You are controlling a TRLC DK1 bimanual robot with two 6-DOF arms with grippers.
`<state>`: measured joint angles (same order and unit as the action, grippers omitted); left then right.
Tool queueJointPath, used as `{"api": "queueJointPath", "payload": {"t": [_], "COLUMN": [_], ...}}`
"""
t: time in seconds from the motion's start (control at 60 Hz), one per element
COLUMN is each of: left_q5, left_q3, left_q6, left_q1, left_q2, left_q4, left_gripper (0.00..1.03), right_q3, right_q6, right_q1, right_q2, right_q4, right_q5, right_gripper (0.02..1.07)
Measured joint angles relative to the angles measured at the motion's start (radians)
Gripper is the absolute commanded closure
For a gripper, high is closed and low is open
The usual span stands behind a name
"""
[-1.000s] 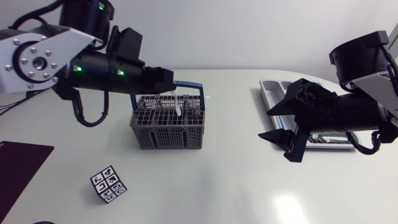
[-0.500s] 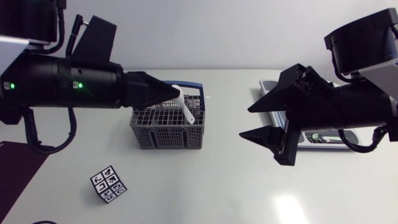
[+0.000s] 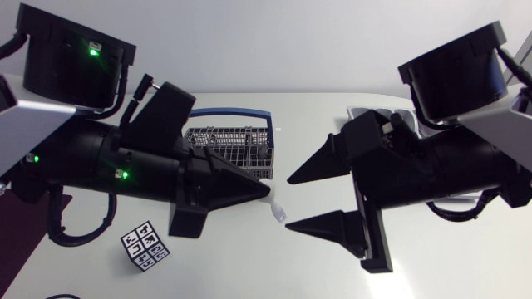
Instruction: Transfer all utensils from the basket to the drawer tray.
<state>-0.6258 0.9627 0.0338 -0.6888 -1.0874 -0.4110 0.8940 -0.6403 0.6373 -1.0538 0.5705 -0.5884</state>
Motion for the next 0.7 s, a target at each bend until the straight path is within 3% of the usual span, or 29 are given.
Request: {"api": "queueJointPath", "payload": {"t": [0.067, 0.25, 0.6, 0.7], "left_q5": [-0.007, -0.030, -0.055, -0.059], "left_q3": [0.000, 0.000, 0.000, 0.000], "left_q6": [-0.009, -0.012, -0.012, -0.012], "left_q1": [-0.014, -0.036, -0.061, -0.065], "left_q2": [0.000, -0.010, -0.013, -0.013], "left_q4": [-0.002, -0.024, -0.046, -0.053], "left_gripper": [1.00, 1.00, 1.00, 1.00], "right_q3": [-0.019, -0.071, -0.076, -0.076], "right_q6": [-0.013, -0.047, -0.064, -0.064], "right_q1": [0.019, 0.062, 0.062, 0.061], "right_q2": [0.000, 0.000, 0.001, 0.001], "right_q4": [0.001, 0.002, -0.006, -0.009], "right_q5": [-0.015, -0.045, -0.073, -0.073], "right_gripper": [0.27, 0.58, 1.01, 1.02]}}
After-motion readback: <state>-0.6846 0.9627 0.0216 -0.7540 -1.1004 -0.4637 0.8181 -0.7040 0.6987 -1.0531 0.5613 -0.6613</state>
